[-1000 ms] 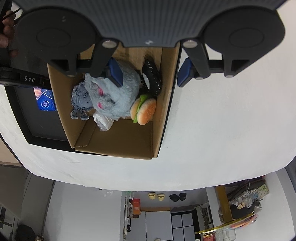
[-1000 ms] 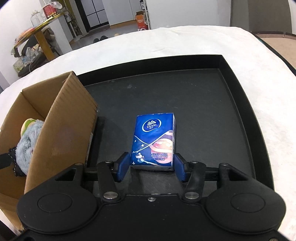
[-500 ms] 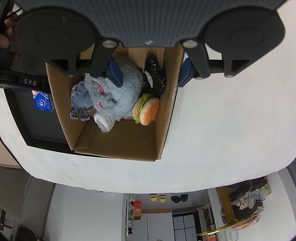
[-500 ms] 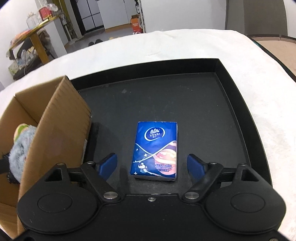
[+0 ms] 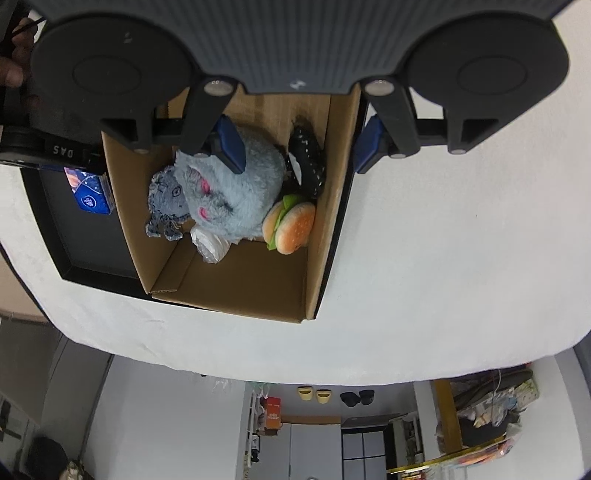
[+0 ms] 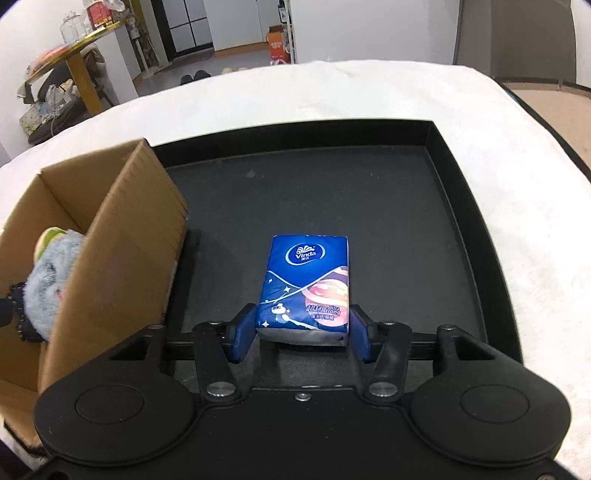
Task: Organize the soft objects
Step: 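Carry the tissue pack with the right tool into the box and release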
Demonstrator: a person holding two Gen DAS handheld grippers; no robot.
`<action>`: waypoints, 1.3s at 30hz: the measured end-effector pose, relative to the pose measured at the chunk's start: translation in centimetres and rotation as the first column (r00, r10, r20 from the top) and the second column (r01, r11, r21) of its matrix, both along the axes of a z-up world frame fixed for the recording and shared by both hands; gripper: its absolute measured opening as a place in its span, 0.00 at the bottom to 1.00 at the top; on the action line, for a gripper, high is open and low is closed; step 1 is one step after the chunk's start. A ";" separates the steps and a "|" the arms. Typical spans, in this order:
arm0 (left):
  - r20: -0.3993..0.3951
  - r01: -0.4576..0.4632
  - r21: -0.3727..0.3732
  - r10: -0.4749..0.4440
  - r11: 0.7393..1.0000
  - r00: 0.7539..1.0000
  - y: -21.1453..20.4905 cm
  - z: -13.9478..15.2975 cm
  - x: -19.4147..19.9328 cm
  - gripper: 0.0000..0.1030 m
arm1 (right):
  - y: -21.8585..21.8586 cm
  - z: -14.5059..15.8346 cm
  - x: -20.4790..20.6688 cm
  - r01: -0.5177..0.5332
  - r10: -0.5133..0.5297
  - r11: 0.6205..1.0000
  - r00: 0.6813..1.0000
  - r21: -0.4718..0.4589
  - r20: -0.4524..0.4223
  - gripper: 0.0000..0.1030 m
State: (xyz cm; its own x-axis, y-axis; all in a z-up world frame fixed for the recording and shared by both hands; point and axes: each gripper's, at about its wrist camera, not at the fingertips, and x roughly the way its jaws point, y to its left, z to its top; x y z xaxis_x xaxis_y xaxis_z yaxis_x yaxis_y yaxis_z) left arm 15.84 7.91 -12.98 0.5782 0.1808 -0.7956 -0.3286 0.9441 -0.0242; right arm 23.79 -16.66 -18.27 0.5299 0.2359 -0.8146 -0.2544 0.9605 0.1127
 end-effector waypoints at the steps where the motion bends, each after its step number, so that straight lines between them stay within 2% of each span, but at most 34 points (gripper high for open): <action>1: 0.004 -0.005 -0.012 0.005 1.000 1.000 0.2 0.0 -0.3 0.61 | -0.1 0.2 -0.1 -0.003 0.003 1.000 1.000 0.006 -0.003 0.50; 4: 0.013 -0.009 -0.052 0.009 0.999 1.000 0.7 0.0 -0.6 0.61 | -0.2 0.9 -0.4 -0.019 0.019 1.000 1.000 0.015 -0.012 0.50; 19: 0.067 -0.003 -0.143 0.012 0.990 0.998 2.0 0.1 -1.9 0.61 | 2.1 8.0 -3.2 -0.080 0.078 0.997 0.991 0.013 0.111 0.50; 31: 0.092 -0.027 -0.214 0.048 0.976 0.995 3.5 -0.2 -2.7 0.57 | 6.3 10.0 -5.0 -0.185 0.184 0.983 0.974 -0.010 0.131 0.50; 34: 0.094 -0.031 -0.229 0.054 0.973 0.994 3.8 -0.2 -2.8 0.54 | 7.1 10.1 -5.5 -0.205 0.204 0.979 0.971 -0.009 0.122 0.50; 37: 0.091 -0.039 -0.241 0.063 0.970 0.994 4.2 -0.4 -2.8 0.46 | 8.1 10.0 -5.8 -0.226 0.226 0.974 0.968 -0.013 0.111 0.50; 39: 0.089 -0.046 -0.252 0.070 0.967 0.994 4.4 -0.4 -2.8 0.34 | 8.7 9.8 -6.1 -0.239 0.239 0.971 0.966 -0.013 0.100 0.50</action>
State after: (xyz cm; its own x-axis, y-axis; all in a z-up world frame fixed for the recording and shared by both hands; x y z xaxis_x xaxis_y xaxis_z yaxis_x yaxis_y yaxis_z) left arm 13.04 12.32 -13.41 0.6489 0.0200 -0.7606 -0.3674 0.8836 -0.2901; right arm 17.73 -8.00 -8.44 0.5368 0.3650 -0.7607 -0.4867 0.8704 0.0742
